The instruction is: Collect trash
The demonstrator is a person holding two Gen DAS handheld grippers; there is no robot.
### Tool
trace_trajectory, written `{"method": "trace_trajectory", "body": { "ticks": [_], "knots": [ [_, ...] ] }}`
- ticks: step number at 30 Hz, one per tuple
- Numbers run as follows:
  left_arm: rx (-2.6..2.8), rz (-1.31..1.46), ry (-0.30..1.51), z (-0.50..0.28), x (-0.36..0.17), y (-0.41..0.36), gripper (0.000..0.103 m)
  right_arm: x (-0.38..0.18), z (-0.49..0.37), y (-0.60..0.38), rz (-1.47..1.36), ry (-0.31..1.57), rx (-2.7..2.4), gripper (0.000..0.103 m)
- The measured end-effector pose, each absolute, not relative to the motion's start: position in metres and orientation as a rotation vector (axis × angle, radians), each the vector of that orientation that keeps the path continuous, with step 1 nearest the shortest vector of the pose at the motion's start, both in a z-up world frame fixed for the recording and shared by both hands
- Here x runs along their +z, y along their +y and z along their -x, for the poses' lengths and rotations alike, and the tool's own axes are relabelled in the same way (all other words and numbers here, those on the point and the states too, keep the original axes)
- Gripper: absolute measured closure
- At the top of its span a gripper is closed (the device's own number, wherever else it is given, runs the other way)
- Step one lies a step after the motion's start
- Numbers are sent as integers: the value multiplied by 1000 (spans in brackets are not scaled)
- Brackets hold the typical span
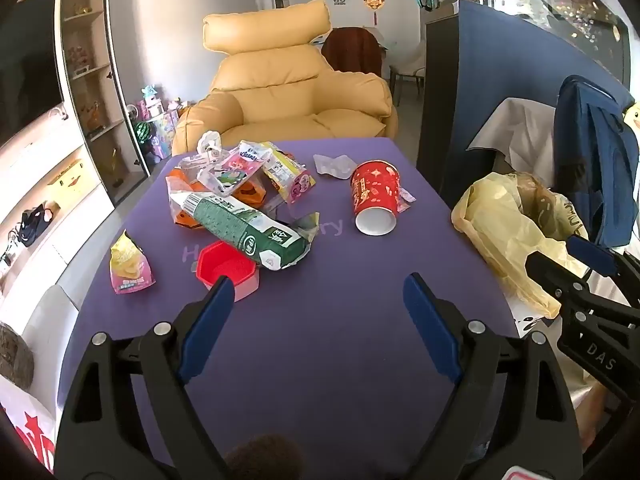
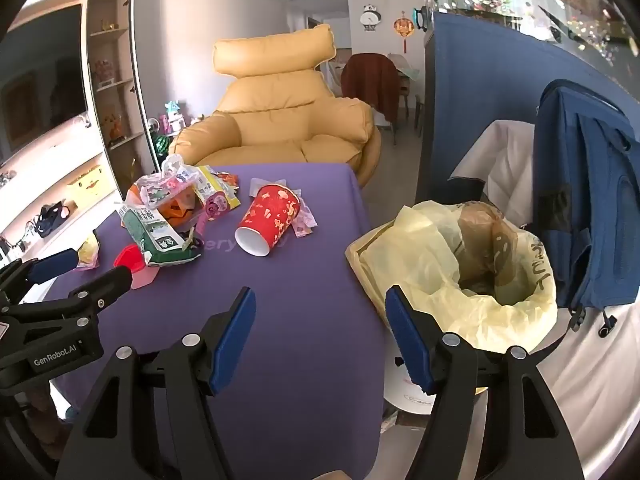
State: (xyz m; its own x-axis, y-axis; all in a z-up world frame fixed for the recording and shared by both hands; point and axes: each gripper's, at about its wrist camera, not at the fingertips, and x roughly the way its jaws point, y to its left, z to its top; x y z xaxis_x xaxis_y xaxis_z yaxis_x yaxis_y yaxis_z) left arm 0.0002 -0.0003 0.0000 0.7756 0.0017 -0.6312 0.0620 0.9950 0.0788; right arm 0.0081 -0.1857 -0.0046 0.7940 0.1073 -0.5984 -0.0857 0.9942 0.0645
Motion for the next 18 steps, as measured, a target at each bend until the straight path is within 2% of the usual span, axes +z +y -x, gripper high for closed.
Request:
{"method": "trace_trajectory", "body": {
  "ticks": [18],
  "knots": [
    [-23,-94,677,2,0,3,21,-5,-8,-187,-47,650,107,39]
  ]
}}
